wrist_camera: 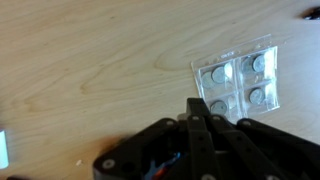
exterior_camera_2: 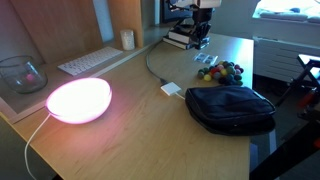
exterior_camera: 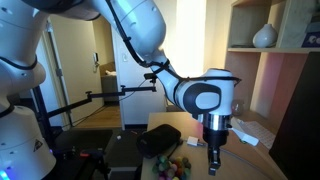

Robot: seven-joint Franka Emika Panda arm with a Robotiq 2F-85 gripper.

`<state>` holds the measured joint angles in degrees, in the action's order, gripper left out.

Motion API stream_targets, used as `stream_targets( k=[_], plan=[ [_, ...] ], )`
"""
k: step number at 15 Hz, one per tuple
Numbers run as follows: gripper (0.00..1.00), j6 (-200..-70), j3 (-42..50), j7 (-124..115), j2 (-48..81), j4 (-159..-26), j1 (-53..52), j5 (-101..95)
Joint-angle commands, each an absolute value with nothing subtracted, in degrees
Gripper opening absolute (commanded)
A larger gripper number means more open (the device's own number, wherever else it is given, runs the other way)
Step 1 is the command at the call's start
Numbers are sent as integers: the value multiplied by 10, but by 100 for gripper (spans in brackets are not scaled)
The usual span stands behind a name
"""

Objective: Put the charger cable, head and the plastic object onto the floor.

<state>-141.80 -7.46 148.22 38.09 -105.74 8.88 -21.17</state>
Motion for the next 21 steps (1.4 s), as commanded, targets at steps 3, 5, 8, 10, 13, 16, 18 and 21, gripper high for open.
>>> stream_targets(
  k=[3, 5, 8, 10, 13, 16, 18, 21],
  plan=[
    [1, -1420, -48, 1482, 362, -1078, 64, -201],
    [1, -1420, -47, 1478, 358, -1084, 61, -201],
    [1, -1420, -46, 1478, 357, -1087, 61, -201],
    [0, -1420, -45, 1478, 357, -1087, 61, -202],
    [0, -1413, -41, 1479, 376, -1070, 65, -196],
    [0, -1400, -37, 1488, 400, -1050, 74, -187],
    [0, -1398, -34, 1487, 414, -1039, 78, -181],
    [0, -1384, -30, 1487, 436, -1015, 83, -172]
  ],
)
